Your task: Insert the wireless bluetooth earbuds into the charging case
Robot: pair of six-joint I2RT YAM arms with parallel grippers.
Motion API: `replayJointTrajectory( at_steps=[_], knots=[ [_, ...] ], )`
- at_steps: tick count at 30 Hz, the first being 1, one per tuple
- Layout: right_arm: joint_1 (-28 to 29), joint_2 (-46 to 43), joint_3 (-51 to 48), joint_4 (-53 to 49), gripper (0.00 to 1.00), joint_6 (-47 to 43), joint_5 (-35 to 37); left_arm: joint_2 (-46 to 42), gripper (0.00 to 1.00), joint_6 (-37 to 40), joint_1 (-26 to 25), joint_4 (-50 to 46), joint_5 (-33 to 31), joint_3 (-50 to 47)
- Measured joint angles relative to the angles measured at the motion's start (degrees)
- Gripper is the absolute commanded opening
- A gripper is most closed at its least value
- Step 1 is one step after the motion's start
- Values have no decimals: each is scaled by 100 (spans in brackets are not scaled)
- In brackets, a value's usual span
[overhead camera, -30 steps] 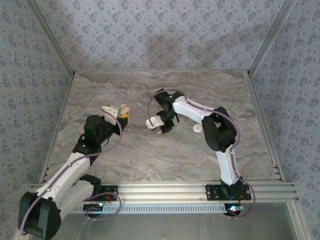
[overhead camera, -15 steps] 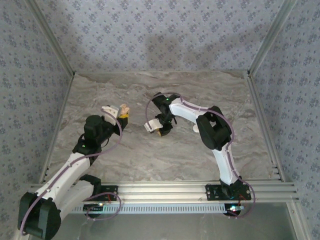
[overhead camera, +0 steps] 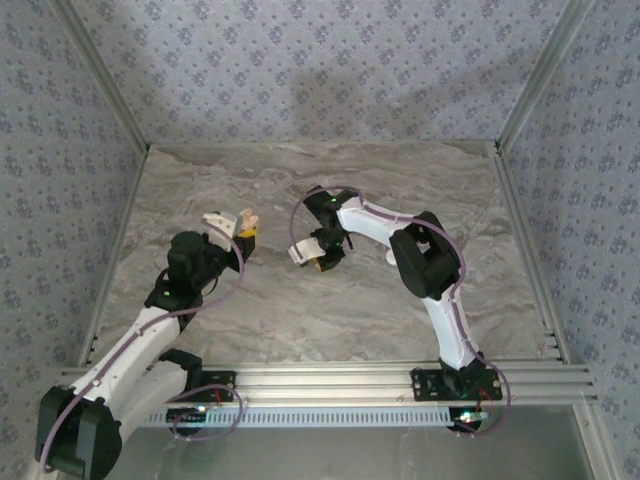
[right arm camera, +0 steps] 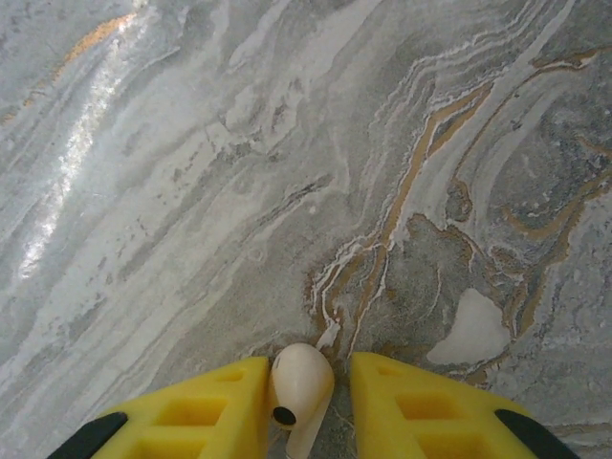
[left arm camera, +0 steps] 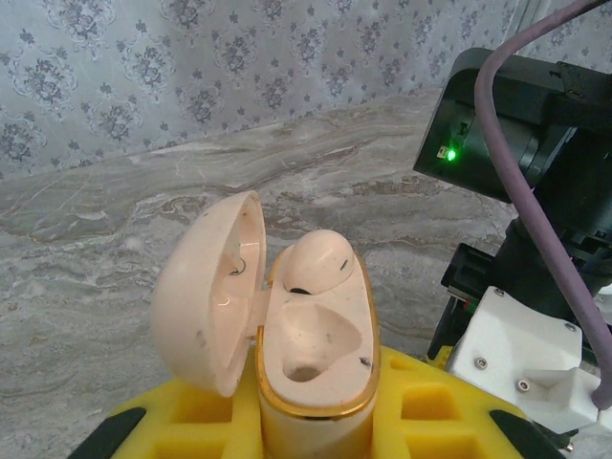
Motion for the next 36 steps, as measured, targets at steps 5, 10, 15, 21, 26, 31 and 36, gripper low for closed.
replayJointTrajectory(
  at_steps=[5,10,15,21,26,31,36],
  knots=[
    [0,0,0,39,23,57,2,-2,18,0,0,0,0,0],
    [0,0,2,52,19,85,-4,-2,18,0,0,0,0,-2],
    [0,-20,-2,59,18,197,-31,0,18,0,0,9,9,-15],
    [-81,-562,-599,551,18,831,-505,81,18,-70,-2,238,195,-129],
    [-385,-1832,-1506,1329,18,1746,-1128,319,18,-221,-133,717,372,-284],
    [-796,-3222,-2310,2323,18,2855,-1810,820,18,-232,-546,1272,522,-286],
    [-1211,-4295,-3112,3528,18,4172,-2599,1613,18,-232,-861,1803,789,-17]
  ],
)
